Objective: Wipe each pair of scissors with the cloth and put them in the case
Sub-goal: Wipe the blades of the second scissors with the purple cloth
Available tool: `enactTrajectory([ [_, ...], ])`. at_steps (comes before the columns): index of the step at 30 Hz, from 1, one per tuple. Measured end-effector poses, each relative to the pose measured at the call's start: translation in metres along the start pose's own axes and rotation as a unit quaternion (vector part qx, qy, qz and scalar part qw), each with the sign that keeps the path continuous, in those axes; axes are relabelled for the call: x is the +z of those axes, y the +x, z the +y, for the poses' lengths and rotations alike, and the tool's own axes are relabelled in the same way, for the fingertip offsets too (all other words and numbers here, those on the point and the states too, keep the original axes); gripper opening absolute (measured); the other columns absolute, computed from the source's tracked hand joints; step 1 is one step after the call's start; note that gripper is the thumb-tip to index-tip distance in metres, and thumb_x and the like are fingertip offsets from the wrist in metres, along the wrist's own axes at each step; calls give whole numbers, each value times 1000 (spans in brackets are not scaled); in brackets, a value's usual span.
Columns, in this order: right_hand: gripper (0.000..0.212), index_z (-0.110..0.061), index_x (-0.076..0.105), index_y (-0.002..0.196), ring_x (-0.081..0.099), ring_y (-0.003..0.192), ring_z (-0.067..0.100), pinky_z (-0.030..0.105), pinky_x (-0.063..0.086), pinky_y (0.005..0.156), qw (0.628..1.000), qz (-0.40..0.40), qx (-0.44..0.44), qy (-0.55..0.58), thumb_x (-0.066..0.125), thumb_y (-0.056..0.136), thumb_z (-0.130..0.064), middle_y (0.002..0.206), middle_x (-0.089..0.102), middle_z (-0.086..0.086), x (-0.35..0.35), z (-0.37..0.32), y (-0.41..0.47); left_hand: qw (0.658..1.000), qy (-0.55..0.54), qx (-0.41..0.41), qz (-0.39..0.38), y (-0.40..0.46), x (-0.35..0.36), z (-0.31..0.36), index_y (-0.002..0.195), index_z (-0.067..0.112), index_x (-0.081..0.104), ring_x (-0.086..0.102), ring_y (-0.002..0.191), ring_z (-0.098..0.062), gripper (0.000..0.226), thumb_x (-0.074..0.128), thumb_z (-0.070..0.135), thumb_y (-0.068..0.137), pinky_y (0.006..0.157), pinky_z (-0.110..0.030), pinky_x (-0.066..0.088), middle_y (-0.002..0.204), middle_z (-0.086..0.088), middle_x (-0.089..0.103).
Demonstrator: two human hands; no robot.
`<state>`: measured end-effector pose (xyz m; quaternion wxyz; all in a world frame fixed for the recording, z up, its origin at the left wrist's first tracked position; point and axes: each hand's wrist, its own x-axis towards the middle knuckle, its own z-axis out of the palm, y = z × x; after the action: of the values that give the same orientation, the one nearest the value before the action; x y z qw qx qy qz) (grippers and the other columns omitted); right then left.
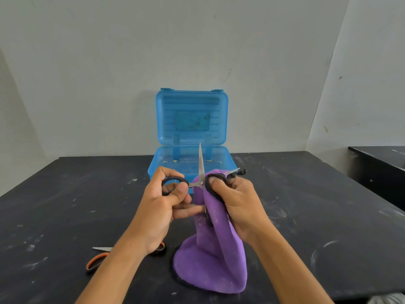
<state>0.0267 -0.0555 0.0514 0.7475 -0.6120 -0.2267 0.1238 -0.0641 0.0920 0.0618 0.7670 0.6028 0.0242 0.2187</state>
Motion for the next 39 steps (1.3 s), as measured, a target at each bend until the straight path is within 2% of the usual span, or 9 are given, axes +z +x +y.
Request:
enactTrajectory([
  [3,51,14,67,92,65,67,39,66,58,63,1000,13,-1,-18,69,98,-36,86,65,45,1,-1,-1,1000,-6,-3,-4,-3,-1,1,100,11,60,65,64,-18,12,57,1,95,69,-45,63,64,-7,56],
  [7,48,5,73,79,69,58,34,47,62,57,999,21,25,2,62,105,-35,71,73,26,-3,2,-1,1000,-7,-6,-7,-6,1,1,101,7,60,64,63,-18,11,58,-1,94,66,-41,63,63,-7,56],
  [14,52,10,72,100,65,84,38,72,54,90,996,76,18,32,69,100,-41,109,67,44,-17,2,1,1000,-3,-14,8,-9,-6,2,100,5,62,64,66,-22,9,59,-1,94,69,-47,63,65,-8,54],
  [18,37,-8,82,95,76,88,32,53,65,83,998,45,-1,44,79,84,-43,99,78,28,-18,4,1,1000,-6,-6,11,-8,-5,3,98,7,63,64,59,-16,9,58,0,94,69,-50,63,61,-4,55],
  [22,31,-7,82,94,74,70,29,40,63,69,999,-1,-12,35,83,83,-36,83,80,19,-7,8,-5,1000,-7,-6,4,-8,-1,3,99,7,62,64,60,-15,9,58,-1,95,67,-47,63,61,-4,55],
  [27,19,-15,83,89,76,65,34,40,64,62,1000,13,-20,8,74,99,-29,78,80,16,3,6,-11,1000,-16,-9,-12,-10,-4,5,102,6,60,67,59,-18,14,63,7,88,65,-43,64,60,-6,56],
  [31,19,-18,84,90,78,78,39,52,66,73,998,48,-21,24,73,99,-30,86,81,18,6,2,-13,999,-33,-17,-16,-10,-9,8,103,6,61,69,74,-36,27,66,13,77,63,-38,63,64,-10,54],
  [35,27,-12,83,86,75,64,29,41,64,56,994,90,-21,55,70,100,-31,82,80,21,5,-1,-14,999,-26,-25,-9,-11,-11,7,106,5,59,74,76,-44,28,65,12,79,59,-35,63,62,-10,57],
  [39,38,-3,81,88,70,71,31,60,64,72,990,131,-4,44,69,100,-37,81,76,20,1,0,-9,1000,-14,-25,-3,-11,-10,6,105,6,60,74,78,-48,26,65,12,81,56,-33,62,61,-9,58],
])
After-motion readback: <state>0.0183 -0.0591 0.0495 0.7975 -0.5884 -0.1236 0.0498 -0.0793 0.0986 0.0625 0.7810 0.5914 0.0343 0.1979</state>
